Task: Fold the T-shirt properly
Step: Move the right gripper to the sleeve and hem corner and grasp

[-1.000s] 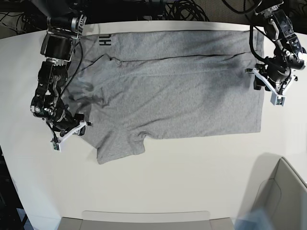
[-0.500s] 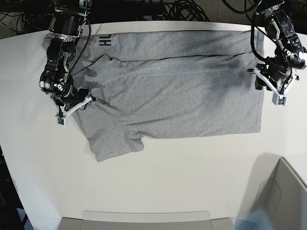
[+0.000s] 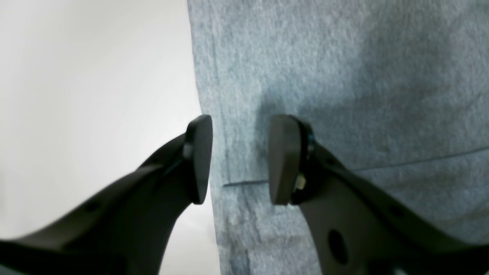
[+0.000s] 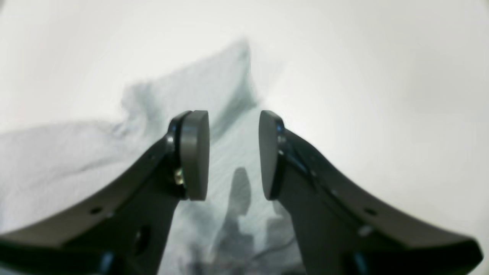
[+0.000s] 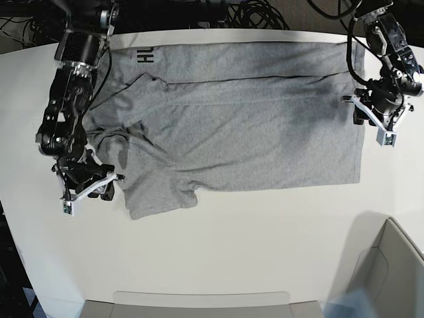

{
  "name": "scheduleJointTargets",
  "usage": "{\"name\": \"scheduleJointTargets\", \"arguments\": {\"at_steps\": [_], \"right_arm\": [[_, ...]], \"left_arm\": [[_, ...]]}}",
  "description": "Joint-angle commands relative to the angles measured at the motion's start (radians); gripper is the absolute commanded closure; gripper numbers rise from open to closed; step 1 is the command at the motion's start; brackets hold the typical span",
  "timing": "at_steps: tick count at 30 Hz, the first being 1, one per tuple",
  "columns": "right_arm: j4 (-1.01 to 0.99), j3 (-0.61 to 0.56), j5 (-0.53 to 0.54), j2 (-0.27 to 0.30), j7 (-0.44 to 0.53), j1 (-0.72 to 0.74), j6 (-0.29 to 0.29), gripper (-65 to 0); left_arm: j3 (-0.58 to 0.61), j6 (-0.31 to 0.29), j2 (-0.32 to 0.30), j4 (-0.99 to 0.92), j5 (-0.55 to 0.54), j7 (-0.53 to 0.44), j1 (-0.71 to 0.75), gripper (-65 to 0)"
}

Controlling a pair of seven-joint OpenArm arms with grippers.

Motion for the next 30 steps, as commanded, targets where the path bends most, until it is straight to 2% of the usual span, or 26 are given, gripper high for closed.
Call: {"name": "scheduleJointTargets", "arguments": {"at_steps": [1,6,7,10,16,19,23,24,27,30], "right_arm": [[-0.036,-0.014,0.007,0.019,0.018,0.055,0.001,-23.1],[-0.379,-0.083,0.013,0.084,0.042,0.249,0.006,-31.6],[-0.441,-0.1,0.013,0.087,0.069,0.278,0.029,-32.0],[-0.577,-0.123,0.009,0.082,0.181,0.325,0.147,-31.9],[-0.834,-0.126,0.007,0.081,0.319,0.402,0.156,-31.9],[-0.915,-0.128,0.007,0.078,0.371,0.419,0.161,-31.9],[-0.944,-0.128,0.007,0.058,0.382,0.419,0.262,-31.8],[-0.944,-0.128,0.007,0.055,0.382,0.418,0.273,-31.8],[-0.944,-0.131,0.005,0.047,0.381,0.416,0.281,-31.8],[-0.95,-0.2,0.005,0.032,0.381,0.418,0.281,-31.8]], "left_arm": [[-0.002,-0.002,-0.012,0.018,-0.005,-0.012,-0.008,-25.2],[-0.002,-0.002,-0.011,0.016,-0.005,-0.012,-0.008,-25.2],[-0.002,-0.002,-0.011,0.016,-0.005,-0.012,-0.008,-25.2],[-0.002,-0.002,-0.008,0.016,-0.005,-0.012,-0.008,-25.2],[-0.002,-0.001,-0.006,0.016,-0.005,-0.012,-0.008,-25.2],[-0.002,0.001,-0.006,0.016,-0.005,-0.012,-0.008,-25.3],[-0.002,0.003,-0.006,0.016,-0.005,-0.012,-0.008,-25.3],[-0.002,0.003,-0.006,0.016,-0.005,-0.012,-0.008,-25.3],[-0.002,0.003,-0.006,0.016,-0.005,-0.01,-0.019,-25.3],[-0.002,0.003,-0.006,0.016,-0.005,-0.003,-0.034,-25.3]]}}
